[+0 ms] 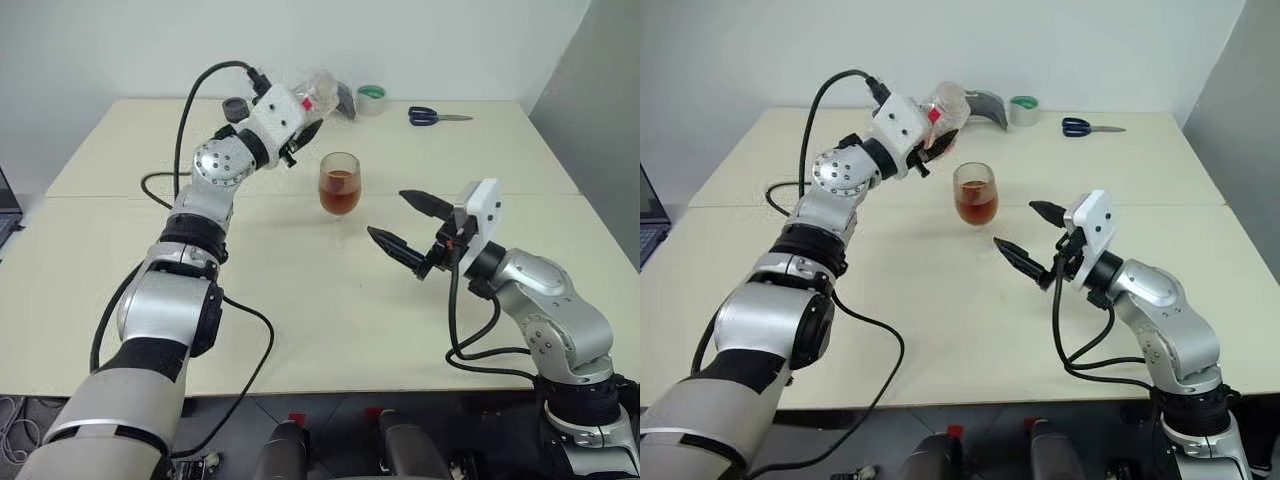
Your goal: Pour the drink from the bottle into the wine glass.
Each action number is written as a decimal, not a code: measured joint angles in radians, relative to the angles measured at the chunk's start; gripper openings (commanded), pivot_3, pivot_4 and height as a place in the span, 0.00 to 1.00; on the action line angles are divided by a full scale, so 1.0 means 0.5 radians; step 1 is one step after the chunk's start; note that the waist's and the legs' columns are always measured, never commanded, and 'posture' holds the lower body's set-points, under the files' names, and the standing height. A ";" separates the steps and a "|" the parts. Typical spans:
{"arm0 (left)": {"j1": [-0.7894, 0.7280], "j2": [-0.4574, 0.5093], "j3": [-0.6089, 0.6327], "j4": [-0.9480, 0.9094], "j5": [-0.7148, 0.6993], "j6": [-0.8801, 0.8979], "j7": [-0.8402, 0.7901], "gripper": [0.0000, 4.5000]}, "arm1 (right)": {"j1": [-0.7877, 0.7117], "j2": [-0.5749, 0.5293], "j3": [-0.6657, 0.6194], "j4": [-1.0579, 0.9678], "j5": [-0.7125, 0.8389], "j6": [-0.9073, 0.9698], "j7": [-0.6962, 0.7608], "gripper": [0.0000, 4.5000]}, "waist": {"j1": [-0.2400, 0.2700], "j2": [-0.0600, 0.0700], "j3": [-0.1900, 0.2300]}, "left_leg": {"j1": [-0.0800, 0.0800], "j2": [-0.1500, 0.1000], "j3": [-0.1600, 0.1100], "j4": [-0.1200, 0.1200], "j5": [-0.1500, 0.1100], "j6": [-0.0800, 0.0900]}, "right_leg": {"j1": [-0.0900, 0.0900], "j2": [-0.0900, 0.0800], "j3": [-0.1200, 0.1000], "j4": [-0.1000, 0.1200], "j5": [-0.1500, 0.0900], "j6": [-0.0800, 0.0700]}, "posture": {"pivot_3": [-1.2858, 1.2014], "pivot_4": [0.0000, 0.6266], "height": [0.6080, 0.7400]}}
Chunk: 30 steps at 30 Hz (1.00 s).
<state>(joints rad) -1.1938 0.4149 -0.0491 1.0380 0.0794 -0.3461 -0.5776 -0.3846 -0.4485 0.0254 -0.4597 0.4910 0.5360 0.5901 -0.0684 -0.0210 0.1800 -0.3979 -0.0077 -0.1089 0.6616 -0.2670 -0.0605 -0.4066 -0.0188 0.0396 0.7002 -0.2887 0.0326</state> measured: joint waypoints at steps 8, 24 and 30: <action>0.622 0.182 0.286 -0.673 -0.279 0.695 -0.013 0.38 | -0.104 -0.049 0.182 -0.122 -0.007 0.250 -0.030 1.00 | -0.031 0.001 0.000 | 0.002 0.001 -0.003 0.002 0.000 0.000 | 0.000 -0.001 0.000 0.003 0.000 0.000 | 0.52 0.24 1.00; 1.076 0.161 0.548 -1.167 -0.608 1.288 0.136 0.38 | -0.292 0.060 0.434 -0.069 -0.101 0.362 -0.046 1.00 | 0.021 -0.001 -0.001 | 0.001 0.000 -0.003 0.003 0.000 0.000 | 0.000 -0.005 0.000 0.002 0.000 0.000 | 0.52 0.24 1.00; 1.085 0.161 0.547 -1.167 -0.606 1.275 0.172 0.55 | -0.294 0.089 0.434 -0.048 -0.135 0.351 -0.041 1.00 | 0.021 -0.001 -0.002 | 0.001 0.000 -0.001 0.002 0.000 0.000 | 0.000 -0.004 0.001 0.002 0.000 0.000 | 0.52 0.24 1.00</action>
<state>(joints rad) -0.6515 0.4953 0.2245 0.4546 -0.2234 0.2912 -0.4915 -0.5318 -0.4041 0.2426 -0.4837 0.4234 0.7113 0.5695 -0.0578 -0.0214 0.1792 -0.3971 -0.0078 -0.1096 0.6627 -0.2669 -0.0605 -0.4065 -0.0208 0.0399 0.7011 -0.2886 0.0325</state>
